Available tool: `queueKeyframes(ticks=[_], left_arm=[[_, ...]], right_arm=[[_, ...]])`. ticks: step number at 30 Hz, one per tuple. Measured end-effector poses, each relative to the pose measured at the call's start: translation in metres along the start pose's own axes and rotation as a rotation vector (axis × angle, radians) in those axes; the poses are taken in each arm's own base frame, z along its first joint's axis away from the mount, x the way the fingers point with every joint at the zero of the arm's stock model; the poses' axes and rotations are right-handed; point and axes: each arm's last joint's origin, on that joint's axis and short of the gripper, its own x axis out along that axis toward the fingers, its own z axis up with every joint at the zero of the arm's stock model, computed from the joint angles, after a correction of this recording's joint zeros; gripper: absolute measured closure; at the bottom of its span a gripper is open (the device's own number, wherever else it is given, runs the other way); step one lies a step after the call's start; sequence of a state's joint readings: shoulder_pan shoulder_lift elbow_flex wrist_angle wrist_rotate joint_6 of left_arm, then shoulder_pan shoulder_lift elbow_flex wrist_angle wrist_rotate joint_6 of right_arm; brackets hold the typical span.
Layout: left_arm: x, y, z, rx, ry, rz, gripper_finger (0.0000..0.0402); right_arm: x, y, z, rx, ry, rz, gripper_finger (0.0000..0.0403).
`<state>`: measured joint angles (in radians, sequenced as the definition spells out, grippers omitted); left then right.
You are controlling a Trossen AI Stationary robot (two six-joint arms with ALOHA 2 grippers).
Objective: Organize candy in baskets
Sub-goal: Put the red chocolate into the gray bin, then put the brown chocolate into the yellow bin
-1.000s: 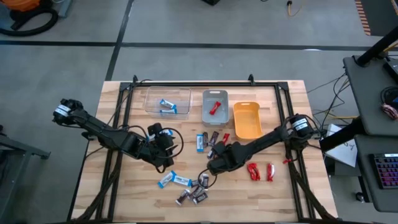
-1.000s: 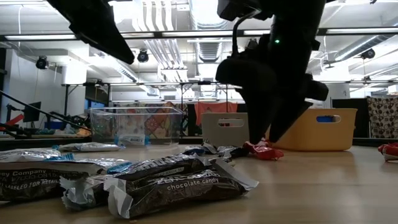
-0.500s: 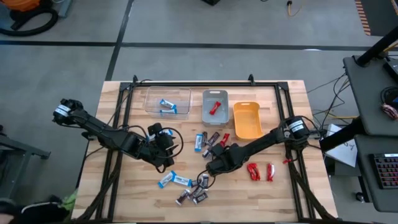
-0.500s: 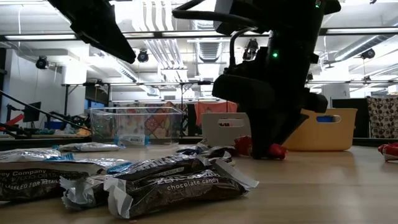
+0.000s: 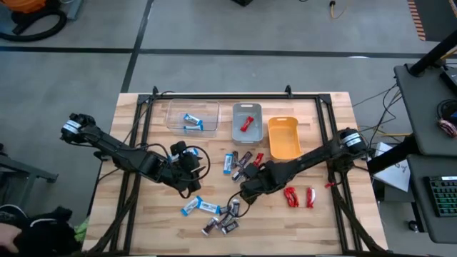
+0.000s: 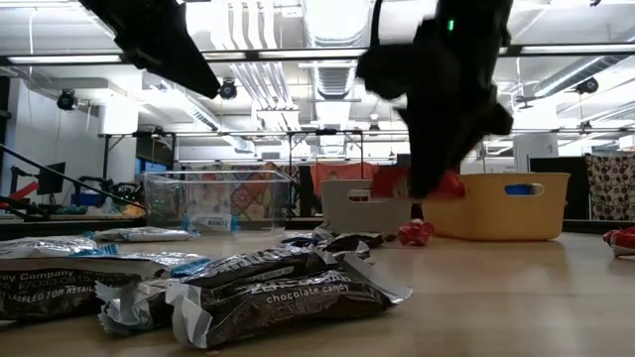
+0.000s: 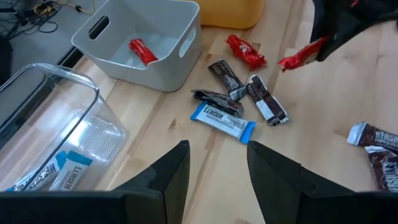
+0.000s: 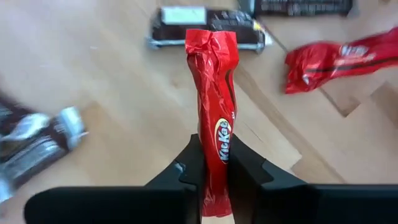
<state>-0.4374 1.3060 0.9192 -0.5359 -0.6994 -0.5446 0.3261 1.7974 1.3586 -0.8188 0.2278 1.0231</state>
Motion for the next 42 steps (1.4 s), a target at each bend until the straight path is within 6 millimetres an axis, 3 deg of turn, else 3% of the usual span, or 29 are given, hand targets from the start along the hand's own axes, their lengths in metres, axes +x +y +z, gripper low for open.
queueKeyframes(ticks=[8,13,20,25,32,42], left_arm=[[0.000,0.000,0.000,-0.002,-0.003,-0.003,0.0258],[0.000,-0.001,0.001,-0.006,-0.008,-0.006,0.0258],[0.000,-0.002,0.000,-0.014,0.013,-0.043,0.0257],[0.000,-0.002,0.000,-0.028,0.025,-0.059,0.0257],[0.000,-0.002,0.000,-0.029,0.026,-0.058,0.0257],[0.000,-0.002,0.000,-0.032,0.023,-0.061,0.0257]], right_arm=[[-0.056,-0.025,0.029,-0.095,-0.206,0.053,0.0369],[-0.072,-0.052,0.060,-0.110,-0.389,-0.051,0.0368],[-0.058,-0.089,0.105,-0.104,-0.444,-0.169,0.0367],[-0.039,-0.113,0.124,-0.081,-0.394,-0.238,0.0367],[-0.021,-0.126,0.134,-0.070,-0.350,-0.285,0.0360],[-0.017,-0.125,0.136,-0.064,-0.359,-0.281,0.0304]])
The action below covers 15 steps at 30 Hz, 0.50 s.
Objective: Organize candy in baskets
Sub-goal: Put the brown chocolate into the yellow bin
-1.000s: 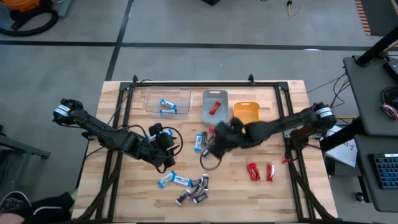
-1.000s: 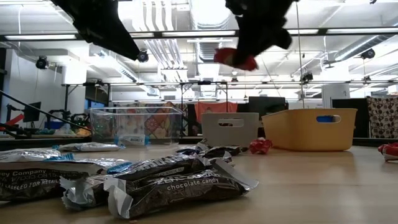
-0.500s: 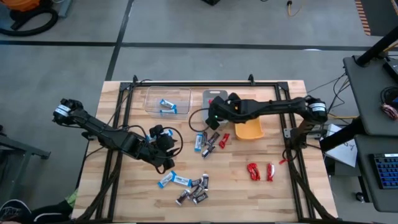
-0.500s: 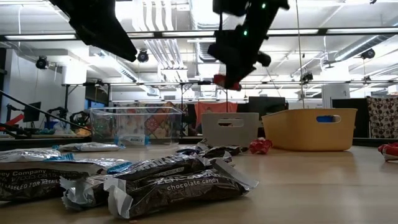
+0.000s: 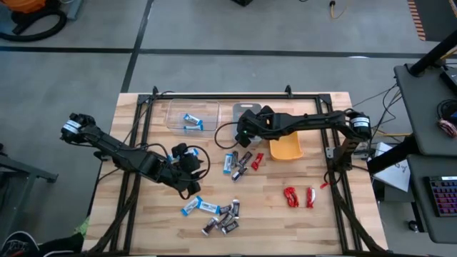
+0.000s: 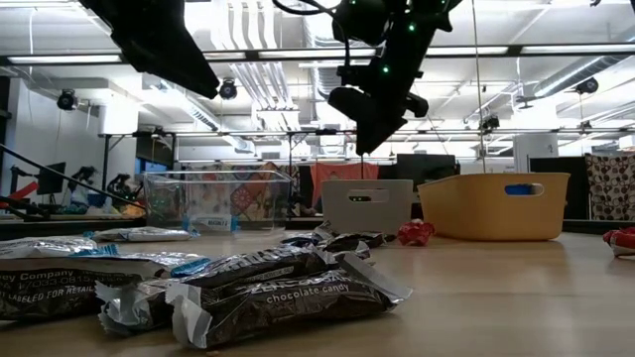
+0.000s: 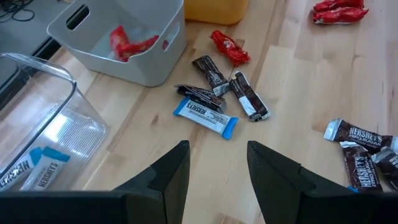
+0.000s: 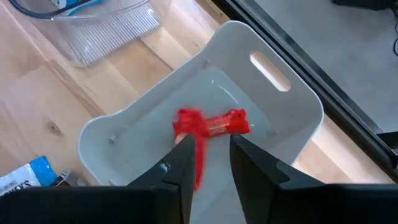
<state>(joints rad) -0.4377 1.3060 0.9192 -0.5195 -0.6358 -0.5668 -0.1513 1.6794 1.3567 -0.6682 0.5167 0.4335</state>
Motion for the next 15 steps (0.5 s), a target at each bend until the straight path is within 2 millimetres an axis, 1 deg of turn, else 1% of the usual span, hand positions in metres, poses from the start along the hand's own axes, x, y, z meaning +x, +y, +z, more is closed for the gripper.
queueKeyframes(ticks=[7,11,15], left_arm=[[0.001,-0.002,0.002,-0.020,-0.022,-0.015,0.0257],[0.008,-0.008,0.002,-0.018,-0.030,-0.020,0.0257],[0.020,-0.015,-0.003,0.003,-0.012,-0.008,0.0257]], right_arm=[[-0.005,-0.001,0.000,-0.032,-0.001,0.002,0.0274],[-0.019,-0.001,-0.002,-0.056,-0.007,0.017,0.0264],[-0.038,0.000,-0.006,-0.086,-0.017,0.041,0.0258]])
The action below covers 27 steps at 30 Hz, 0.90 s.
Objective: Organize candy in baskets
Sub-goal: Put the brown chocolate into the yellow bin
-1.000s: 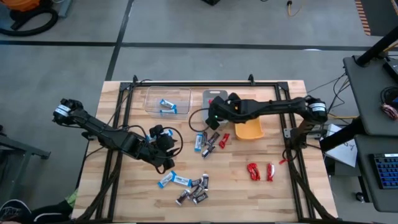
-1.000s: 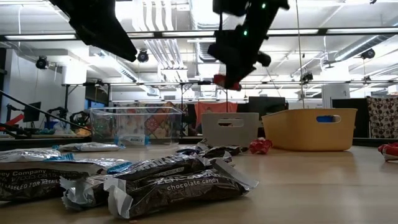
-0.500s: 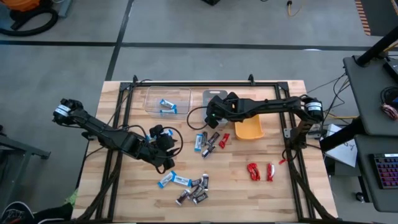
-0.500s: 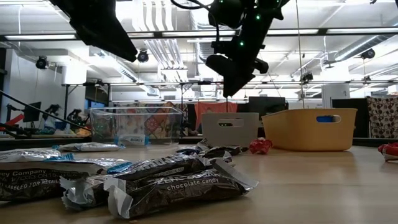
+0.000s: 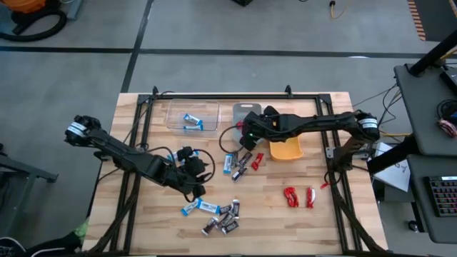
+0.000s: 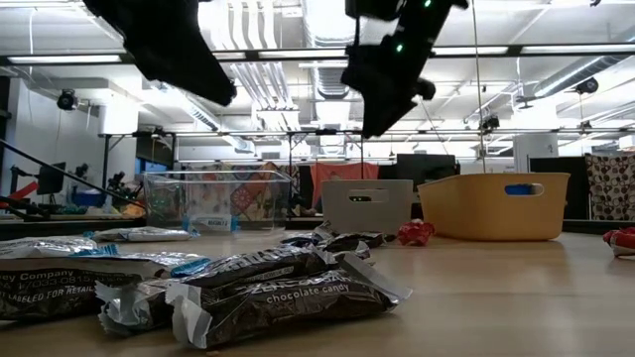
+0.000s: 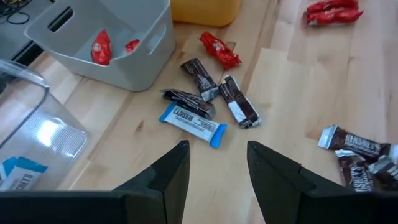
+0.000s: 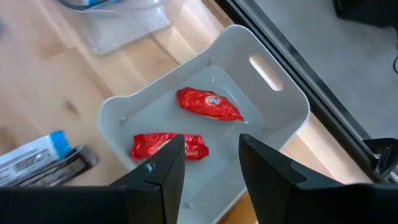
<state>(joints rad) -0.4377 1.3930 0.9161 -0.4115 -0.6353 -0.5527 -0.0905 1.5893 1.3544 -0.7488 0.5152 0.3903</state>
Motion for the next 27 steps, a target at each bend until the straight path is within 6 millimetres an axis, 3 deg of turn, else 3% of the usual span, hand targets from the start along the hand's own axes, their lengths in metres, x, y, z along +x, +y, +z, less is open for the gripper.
queueKeyframes(ticks=[8,18,27], left_arm=[[0.027,-0.019,-0.007,0.075,-0.023,-0.011,0.0257],[0.067,-0.049,-0.013,0.144,-0.154,-0.065,0.0257],[0.099,-0.060,-0.022,0.093,-0.216,-0.072,0.0257]], right_arm=[[-0.043,0.018,-0.014,-0.090,-0.041,0.113,0.0257],[-0.093,0.033,-0.050,-0.136,-0.112,0.252,0.0257],[-0.107,0.034,-0.082,-0.130,-0.151,0.338,0.0257]])
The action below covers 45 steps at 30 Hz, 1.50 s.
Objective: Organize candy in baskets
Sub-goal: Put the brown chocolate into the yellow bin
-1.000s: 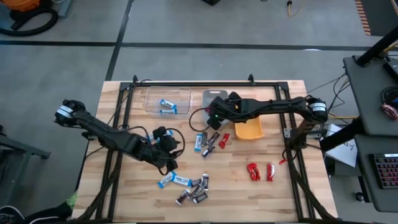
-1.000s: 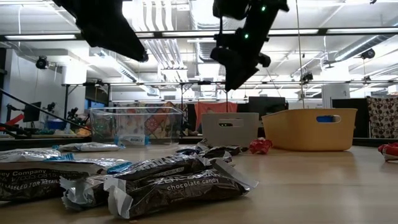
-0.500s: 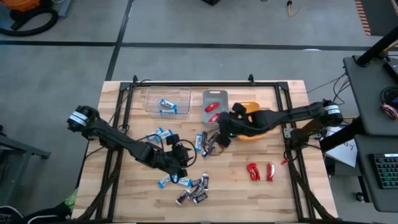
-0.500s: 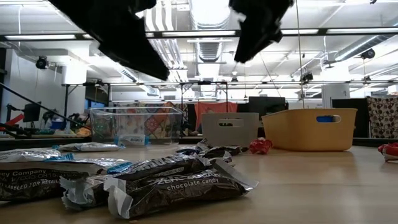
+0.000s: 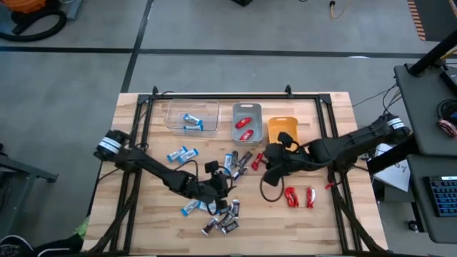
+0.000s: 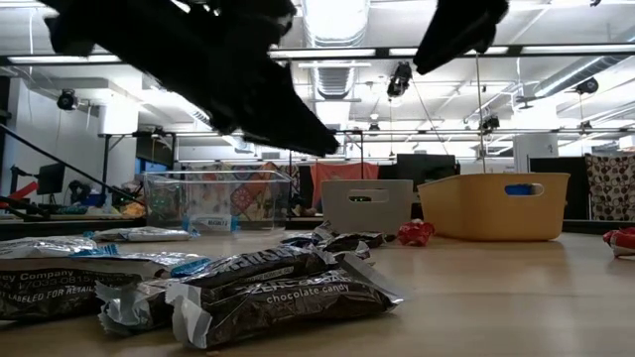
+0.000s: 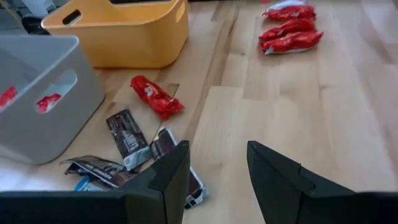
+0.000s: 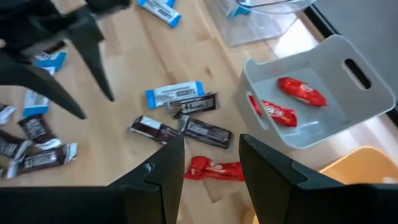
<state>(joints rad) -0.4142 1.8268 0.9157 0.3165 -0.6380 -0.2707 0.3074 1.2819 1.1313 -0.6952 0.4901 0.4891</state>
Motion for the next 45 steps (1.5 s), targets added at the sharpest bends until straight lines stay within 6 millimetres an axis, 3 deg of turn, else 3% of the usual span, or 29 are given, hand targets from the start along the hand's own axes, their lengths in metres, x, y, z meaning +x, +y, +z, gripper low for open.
queueKeyframes(ticks=[11,20,27,32,40,45], left_arm=[[0.036,0.001,-0.029,-0.031,-0.004,0.040,0.0257],[0.058,0.007,-0.051,-0.077,0.021,0.087,0.0258],[0.063,0.011,-0.057,-0.100,0.030,0.119,0.0262],[0.066,0.012,-0.062,-0.110,0.033,0.147,0.0296],[0.066,0.012,-0.061,-0.111,0.034,0.145,0.0385],[0.057,0.013,-0.047,-0.104,0.043,0.065,0.0395]], right_arm=[[0.001,-0.003,-0.033,0.075,-0.017,0.040,0.0257],[0.003,-0.004,-0.036,0.084,-0.014,0.038,0.0257],[0.003,-0.003,-0.035,0.088,-0.022,0.044,0.0257],[0.004,-0.003,-0.035,0.091,-0.028,0.047,0.0257],[0.003,-0.001,-0.036,0.088,-0.031,0.054,0.0257],[0.002,0.010,-0.042,0.016,-0.066,0.105,0.0257]])
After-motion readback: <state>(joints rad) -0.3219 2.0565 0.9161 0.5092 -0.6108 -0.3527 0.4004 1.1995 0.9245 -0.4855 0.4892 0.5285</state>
